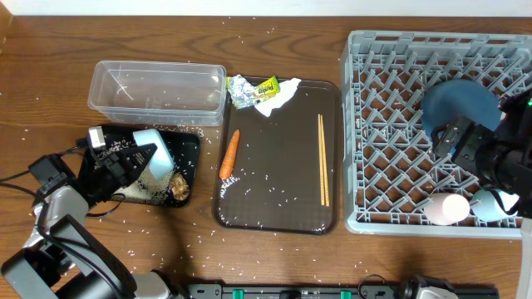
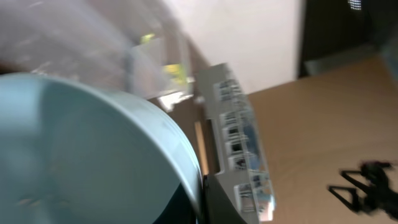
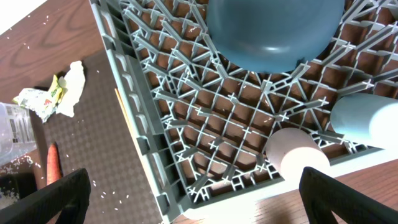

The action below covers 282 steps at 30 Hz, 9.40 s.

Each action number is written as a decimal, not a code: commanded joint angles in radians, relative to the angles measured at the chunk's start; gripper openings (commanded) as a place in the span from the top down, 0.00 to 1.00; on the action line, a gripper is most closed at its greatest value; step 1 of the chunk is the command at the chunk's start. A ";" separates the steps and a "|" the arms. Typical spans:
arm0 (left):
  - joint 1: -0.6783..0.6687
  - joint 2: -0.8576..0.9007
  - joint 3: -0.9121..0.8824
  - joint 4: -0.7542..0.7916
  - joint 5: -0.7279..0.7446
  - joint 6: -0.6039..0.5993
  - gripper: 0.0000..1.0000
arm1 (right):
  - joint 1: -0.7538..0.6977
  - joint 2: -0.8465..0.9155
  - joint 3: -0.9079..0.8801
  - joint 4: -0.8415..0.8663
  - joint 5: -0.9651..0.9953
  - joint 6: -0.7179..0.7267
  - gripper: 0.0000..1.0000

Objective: Sort waste into correct bins and load items into the dishwasher rack
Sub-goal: 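Tip the white bowl over the black tray to pour out rice, then carry the white bowl with the left gripper toward the rack, then set the white bowl in the rack's front left and release, then grasp the orange carrot on the brown tray with the left gripper, then move the carrot into the black tray and release it, then grasp the yellow wrapper and foil with the left gripper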

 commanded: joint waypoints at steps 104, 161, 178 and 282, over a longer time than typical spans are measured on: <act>-1.255 0.713 0.639 1.554 -0.516 -1.524 0.02 | -0.010 -0.071 0.006 0.010 0.007 0.006 0.01; -1.088 0.092 0.511 -0.526 -1.404 -0.295 0.01 | -0.008 -0.077 0.005 0.046 -0.224 -0.212 0.01; -1.097 0.338 0.506 -0.451 -1.415 -0.296 0.40 | -0.008 -0.077 0.006 0.060 -0.169 -0.212 0.01; -1.061 0.366 0.439 0.420 -1.292 -0.028 0.28 | -0.008 -0.077 0.005 0.108 -0.207 -0.162 0.01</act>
